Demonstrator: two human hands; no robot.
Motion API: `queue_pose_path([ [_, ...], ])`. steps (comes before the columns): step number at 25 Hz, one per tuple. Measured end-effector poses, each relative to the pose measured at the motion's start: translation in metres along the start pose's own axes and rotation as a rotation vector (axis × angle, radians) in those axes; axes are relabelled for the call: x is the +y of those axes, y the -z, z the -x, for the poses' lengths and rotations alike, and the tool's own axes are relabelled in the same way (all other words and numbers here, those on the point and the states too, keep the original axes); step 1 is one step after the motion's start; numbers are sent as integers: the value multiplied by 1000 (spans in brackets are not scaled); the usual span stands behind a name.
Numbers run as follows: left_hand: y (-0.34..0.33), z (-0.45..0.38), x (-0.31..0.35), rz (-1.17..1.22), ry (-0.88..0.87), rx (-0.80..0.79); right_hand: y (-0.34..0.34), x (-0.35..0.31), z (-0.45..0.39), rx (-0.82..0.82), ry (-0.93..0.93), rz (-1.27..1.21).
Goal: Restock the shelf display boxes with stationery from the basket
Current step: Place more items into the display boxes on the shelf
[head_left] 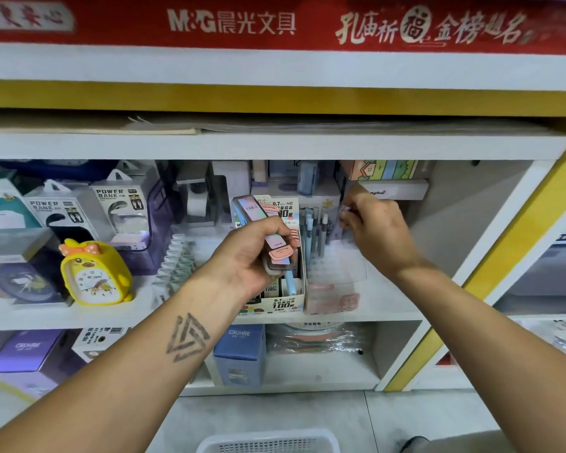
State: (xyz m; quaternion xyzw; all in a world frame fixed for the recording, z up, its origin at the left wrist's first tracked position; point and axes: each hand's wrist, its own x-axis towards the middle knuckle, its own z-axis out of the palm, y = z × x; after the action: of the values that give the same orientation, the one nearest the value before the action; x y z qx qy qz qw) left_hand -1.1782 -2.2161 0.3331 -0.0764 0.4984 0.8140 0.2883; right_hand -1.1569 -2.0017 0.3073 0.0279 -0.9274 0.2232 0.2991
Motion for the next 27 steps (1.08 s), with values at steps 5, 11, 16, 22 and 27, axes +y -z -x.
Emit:
queue_pose_path([
  [5,3,2,2,9,-8,-11,-6,-6,1,-42,21,39],
  [11,6,4,3,28,17,-12,-12,-9,-2,-161,0,193],
  [16,5,6,1,-19,24,-27,-9,-19,4,-62,-17,304],
  [22,3,11,-2,-63,51,-70,-5,-17,16,-211,-127,269],
  [27,3,15,-5,-51,94,-130,1,-17,16,-211,-210,241],
])
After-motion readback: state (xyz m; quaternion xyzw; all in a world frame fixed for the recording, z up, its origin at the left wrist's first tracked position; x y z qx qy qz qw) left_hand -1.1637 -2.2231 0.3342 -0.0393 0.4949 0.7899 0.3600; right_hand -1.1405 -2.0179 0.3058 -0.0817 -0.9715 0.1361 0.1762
